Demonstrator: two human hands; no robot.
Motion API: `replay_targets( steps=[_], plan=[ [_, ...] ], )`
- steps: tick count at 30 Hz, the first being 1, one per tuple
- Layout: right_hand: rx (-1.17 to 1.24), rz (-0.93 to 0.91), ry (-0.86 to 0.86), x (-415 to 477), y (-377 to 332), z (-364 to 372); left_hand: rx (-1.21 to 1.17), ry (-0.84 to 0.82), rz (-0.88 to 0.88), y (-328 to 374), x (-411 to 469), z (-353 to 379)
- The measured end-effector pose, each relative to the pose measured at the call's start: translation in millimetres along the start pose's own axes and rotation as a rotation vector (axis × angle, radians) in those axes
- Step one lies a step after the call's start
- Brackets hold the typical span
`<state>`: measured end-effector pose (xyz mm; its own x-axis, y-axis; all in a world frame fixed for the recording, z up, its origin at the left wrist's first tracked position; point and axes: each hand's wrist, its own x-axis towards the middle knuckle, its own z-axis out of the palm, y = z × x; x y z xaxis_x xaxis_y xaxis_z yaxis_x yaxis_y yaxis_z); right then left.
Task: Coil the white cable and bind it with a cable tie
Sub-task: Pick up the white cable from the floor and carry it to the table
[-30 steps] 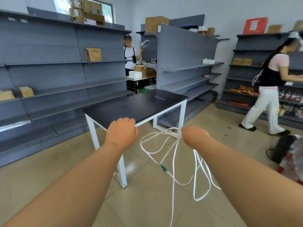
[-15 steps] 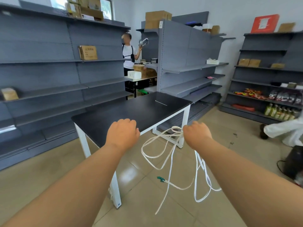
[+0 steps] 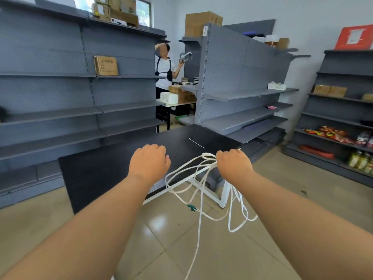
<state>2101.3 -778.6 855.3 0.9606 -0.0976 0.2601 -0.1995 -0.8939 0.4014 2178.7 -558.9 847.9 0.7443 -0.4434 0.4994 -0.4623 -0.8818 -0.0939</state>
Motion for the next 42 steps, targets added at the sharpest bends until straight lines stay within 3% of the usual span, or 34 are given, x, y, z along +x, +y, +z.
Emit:
replay_targets(
  steps=[8,19,34,42],
  plan=[
    [0.101,0.019,-0.007,84,29,31,-0.008,0.012,-0.041,-3,69,27],
    [0.069,0.017,0.204,239,29,20,0.075,0.076,-0.073,-72,181,64],
    [0.244,-0.106,0.462,437,-53,-55,0.213,0.246,-0.138,-205,300,69],
    [0.333,-0.252,0.484,504,-105,-37,0.287,0.219,-0.254,-247,309,91]
  ],
)
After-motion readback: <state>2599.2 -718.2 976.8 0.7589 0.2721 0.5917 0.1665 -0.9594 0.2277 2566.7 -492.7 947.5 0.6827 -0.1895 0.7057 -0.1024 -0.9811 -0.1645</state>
